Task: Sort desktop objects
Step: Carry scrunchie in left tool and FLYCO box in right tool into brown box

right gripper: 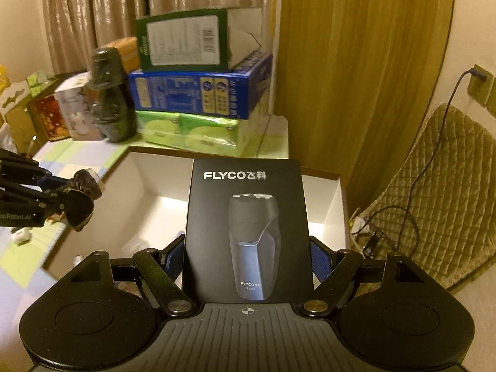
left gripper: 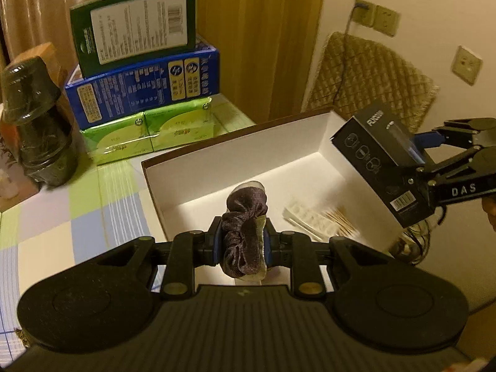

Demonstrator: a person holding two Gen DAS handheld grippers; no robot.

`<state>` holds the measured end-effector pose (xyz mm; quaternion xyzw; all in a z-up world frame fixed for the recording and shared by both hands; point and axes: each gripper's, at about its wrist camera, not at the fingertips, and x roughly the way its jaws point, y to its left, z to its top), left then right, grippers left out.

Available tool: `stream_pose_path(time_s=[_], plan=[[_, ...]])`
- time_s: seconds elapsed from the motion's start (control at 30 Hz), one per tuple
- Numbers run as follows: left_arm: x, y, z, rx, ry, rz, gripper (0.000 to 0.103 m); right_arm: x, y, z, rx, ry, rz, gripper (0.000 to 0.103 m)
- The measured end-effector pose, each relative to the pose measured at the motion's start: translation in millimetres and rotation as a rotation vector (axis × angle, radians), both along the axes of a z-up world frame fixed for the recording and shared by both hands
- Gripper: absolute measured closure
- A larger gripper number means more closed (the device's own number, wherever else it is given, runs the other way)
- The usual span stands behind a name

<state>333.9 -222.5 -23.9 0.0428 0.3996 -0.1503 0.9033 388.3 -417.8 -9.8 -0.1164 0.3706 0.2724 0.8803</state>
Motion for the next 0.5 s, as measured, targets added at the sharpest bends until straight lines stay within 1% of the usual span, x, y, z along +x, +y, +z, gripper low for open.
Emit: stream_pose_path(time_s=[0.17, 0.33, 0.5], plan=[[41.5, -6.2, -17.3, 0.023, 0.051, 0.039, 0.083, 31.7, 1.4, -18.2, -0.027, 0.045, -0.007, 0.027], [69.1, -9.2, -35.5, 0.056, 0.094, 0.072, 0.083, 50.3, 3.0, -34.4, -0.048, 0.08, -0.012, 0.027], [89.0, -12.7, -49.2, 0.098, 0.12, 0.076, 0.082, 61.3, 4.4, -43.9, -0.058, 0.104, -0.009, 0.027]])
